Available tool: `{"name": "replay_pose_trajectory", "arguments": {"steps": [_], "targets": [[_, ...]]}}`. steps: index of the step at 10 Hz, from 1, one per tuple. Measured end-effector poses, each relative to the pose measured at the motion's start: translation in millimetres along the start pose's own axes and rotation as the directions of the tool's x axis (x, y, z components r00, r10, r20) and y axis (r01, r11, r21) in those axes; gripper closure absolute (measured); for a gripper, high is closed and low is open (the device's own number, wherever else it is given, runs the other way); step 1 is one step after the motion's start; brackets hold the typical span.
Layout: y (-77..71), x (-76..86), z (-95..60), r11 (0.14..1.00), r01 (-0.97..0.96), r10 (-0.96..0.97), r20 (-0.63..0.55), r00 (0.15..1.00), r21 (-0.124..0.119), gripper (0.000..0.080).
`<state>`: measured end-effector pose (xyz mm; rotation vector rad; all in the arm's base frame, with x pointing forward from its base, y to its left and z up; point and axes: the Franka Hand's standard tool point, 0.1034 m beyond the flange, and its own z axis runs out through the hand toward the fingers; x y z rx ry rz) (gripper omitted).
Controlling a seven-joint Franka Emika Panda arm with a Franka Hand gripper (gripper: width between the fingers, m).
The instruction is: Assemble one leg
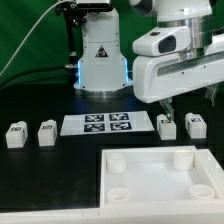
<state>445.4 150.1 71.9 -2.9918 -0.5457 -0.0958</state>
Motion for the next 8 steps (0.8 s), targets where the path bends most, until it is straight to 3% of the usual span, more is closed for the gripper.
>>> {"name": "replay_pose_trajectory", "arguments": {"steps": [2, 5, 6, 8], "targets": [[-30.0, -6.5, 5.4, 0.972, -0.236, 0.236, 0.015, 0.972, 0.007, 0.0151], [-29.1, -8.7, 5.8, 0.977, -0.214, 0.213, 0.075, 0.974, 0.0, 0.0151], [-29.3, -13.6, 6.2, 0.978, -0.209, 0.208, 0.138, 0.968, -0.007, 0.0151], [-34.5, -22.4, 9.1, 0.969, -0.245, 0.234, 0.385, 0.893, -0.021, 0.0151]]}}
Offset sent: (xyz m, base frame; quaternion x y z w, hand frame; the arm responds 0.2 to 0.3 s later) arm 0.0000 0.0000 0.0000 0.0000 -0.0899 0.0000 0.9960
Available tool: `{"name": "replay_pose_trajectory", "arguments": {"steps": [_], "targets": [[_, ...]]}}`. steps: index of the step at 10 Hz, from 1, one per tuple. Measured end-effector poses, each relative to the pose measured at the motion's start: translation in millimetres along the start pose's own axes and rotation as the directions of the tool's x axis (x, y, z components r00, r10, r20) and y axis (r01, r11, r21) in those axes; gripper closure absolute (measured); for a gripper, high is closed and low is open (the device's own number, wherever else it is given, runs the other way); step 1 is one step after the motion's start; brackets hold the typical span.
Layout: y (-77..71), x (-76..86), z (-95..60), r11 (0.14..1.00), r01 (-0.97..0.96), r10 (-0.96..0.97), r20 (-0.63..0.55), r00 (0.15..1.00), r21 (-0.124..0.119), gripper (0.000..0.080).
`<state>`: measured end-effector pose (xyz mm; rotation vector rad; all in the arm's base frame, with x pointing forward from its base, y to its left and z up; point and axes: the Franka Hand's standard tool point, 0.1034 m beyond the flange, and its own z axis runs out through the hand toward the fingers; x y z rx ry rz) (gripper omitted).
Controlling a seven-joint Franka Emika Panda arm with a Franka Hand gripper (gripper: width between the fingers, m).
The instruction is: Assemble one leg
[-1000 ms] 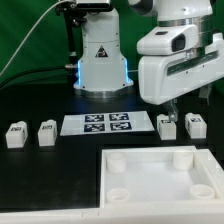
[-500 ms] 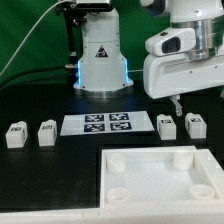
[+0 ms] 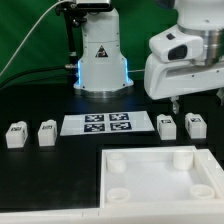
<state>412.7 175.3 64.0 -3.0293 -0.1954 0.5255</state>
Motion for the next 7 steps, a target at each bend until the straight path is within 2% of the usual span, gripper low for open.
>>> {"name": "replay_pose_trajectory", "arguments": {"steps": [1, 2, 5, 6, 7], "targets": [[-1.7, -1.4, 6.2, 1.0, -0.011, 0.011, 0.13, 0.991, 0.003, 0.0151], [-3.5, 1.8, 10.1, 0.999, -0.029, 0.025, 0.207, 0.978, 0.015, 0.0151], [-6.9, -2.3, 15.3, 1.0, -0.025, 0.013, 0.481, 0.877, 0.018, 0.0151], [-8.6, 8.1, 16.9, 0.999, -0.028, 0.013, 0.453, 0.891, 0.025, 0.0151], [-8.6, 6.4, 16.3, 0.999, -0.027, 0.013, 0.449, 0.893, 0.024, 0.0151]]}}
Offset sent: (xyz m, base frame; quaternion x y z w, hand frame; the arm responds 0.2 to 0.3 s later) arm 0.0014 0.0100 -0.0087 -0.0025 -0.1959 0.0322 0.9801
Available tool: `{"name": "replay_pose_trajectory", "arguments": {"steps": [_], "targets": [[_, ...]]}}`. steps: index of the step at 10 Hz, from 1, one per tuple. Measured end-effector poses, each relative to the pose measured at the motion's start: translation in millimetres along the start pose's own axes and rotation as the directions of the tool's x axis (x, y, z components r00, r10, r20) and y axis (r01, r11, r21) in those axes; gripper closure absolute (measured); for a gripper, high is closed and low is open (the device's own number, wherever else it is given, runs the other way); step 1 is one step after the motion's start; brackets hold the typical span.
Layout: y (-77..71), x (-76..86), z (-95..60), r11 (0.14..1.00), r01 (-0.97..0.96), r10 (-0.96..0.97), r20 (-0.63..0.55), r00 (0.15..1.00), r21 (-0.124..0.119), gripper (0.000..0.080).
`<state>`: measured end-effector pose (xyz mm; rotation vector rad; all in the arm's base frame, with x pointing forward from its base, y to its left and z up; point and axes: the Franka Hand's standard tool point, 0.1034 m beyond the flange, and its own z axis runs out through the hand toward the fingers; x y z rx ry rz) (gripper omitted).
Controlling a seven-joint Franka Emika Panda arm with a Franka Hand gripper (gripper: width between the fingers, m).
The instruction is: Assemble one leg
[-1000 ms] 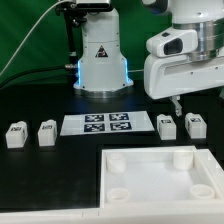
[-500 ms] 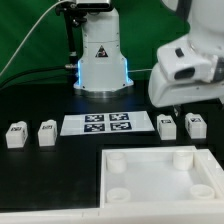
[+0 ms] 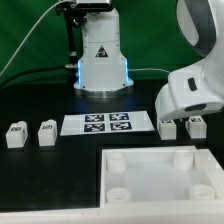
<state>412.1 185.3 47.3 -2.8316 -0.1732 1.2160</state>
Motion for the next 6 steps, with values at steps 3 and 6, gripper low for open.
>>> {"name": "replay_pose_trajectory", "arguments": {"steps": [3, 6], "targets": [[-5.1, 2.6, 27.4, 0.999, -0.051, 0.051, 0.039, 0.998, -0.003, 0.0151], [-7.2, 2.2, 46.9, 0.997, -0.073, 0.073, 0.078, 0.994, -0.009, 0.0151]]}}
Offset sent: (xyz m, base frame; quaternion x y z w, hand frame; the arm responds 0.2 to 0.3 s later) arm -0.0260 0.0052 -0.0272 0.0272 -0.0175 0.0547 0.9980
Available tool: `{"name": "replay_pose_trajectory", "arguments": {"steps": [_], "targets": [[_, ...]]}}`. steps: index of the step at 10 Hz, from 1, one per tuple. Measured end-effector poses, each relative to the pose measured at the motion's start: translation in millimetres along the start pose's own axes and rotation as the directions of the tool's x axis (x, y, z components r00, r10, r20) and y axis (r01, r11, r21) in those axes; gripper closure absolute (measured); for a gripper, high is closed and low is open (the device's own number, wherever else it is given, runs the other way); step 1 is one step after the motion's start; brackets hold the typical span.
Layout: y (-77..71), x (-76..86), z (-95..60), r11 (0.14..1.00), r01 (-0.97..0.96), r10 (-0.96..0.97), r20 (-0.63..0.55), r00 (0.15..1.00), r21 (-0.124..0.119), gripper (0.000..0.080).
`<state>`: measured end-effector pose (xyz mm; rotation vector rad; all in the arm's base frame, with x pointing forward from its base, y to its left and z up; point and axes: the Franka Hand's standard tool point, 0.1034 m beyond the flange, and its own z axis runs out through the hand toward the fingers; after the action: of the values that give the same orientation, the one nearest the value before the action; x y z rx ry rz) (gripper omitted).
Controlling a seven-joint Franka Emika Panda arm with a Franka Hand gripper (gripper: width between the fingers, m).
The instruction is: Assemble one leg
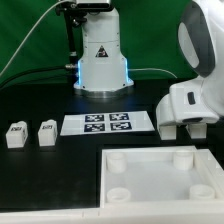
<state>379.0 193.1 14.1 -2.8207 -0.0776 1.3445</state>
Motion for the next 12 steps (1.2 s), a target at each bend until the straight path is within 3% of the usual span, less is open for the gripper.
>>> {"name": "replay_pose_trajectory", "arguments": {"steps": [2, 4, 5, 6, 11, 12], "targets": [[0.7, 0.2, 0.3, 1.0, 0.0, 0.0, 0.001, 1.0, 0.001, 0.0151], [0.7, 0.2, 0.3, 1.0, 0.001, -0.001, 0.001, 1.0, 0.0, 0.0387], [0.6, 0.2, 0.3, 1.0, 0.001, -0.001, 0.001, 1.0, 0.0, 0.0387], [0.6, 0.2, 0.3, 1.0, 0.001, -0.001, 0.001, 1.0, 0.0, 0.0509], [0.7, 0.2, 0.3, 1.0, 0.001, -0.001, 0.001, 1.0, 0.0, 0.0509], [4.1, -0.2, -4.1, 0.999, 0.033, -0.033, -0.001, 0.999, -0.008, 0.0509]]}}
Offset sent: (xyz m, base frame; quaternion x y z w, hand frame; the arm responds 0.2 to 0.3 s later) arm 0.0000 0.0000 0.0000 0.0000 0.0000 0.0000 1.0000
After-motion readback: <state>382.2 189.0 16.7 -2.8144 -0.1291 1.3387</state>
